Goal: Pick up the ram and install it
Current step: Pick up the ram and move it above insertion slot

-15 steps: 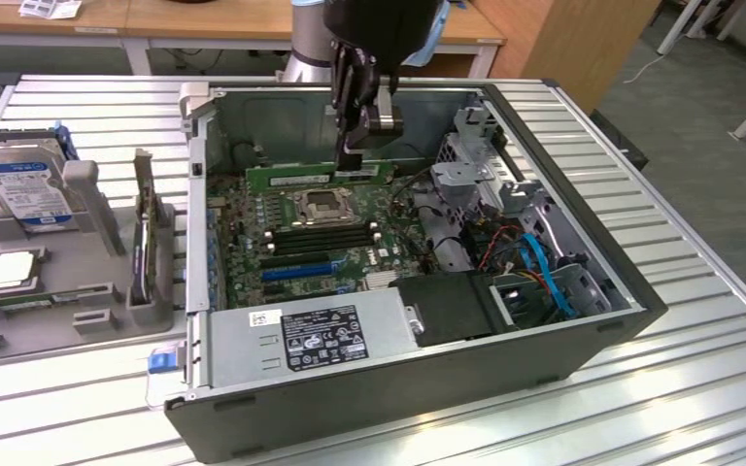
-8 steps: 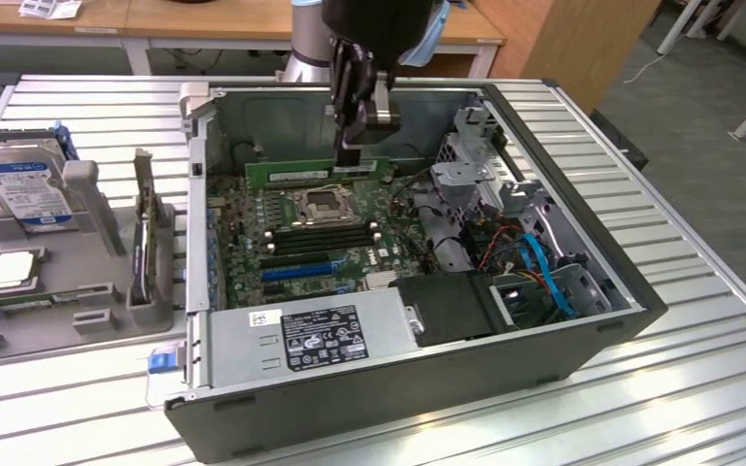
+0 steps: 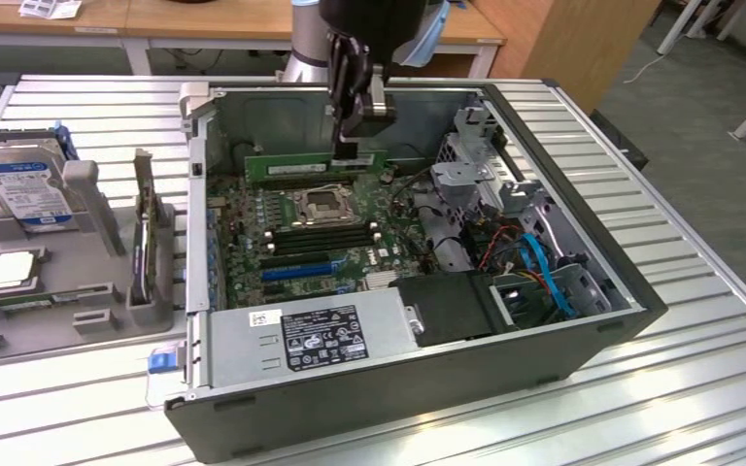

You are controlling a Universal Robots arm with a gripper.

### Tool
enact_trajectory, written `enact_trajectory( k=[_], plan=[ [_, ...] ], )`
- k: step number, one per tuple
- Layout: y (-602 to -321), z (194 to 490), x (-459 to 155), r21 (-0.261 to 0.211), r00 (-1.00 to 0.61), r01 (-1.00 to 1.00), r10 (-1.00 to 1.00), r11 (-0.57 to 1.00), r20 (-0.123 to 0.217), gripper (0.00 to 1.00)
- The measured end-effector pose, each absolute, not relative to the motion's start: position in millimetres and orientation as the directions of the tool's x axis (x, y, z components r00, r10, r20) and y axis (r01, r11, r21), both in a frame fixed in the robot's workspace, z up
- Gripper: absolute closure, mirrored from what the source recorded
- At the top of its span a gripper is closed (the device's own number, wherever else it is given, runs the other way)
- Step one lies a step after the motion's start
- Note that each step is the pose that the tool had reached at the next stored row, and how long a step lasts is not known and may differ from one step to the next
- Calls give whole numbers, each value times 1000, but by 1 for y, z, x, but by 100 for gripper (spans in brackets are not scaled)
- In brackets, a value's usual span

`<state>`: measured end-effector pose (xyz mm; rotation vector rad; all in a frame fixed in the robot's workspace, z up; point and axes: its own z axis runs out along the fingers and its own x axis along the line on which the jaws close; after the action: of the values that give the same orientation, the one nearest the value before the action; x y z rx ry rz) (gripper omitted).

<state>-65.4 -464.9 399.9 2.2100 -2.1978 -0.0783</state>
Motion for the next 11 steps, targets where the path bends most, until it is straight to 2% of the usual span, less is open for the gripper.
enact_trajectory(
  k=[11],
  plan=[
    [-452,399,-65,52,5,-999,-1000,-6,-19,89]
  ],
)
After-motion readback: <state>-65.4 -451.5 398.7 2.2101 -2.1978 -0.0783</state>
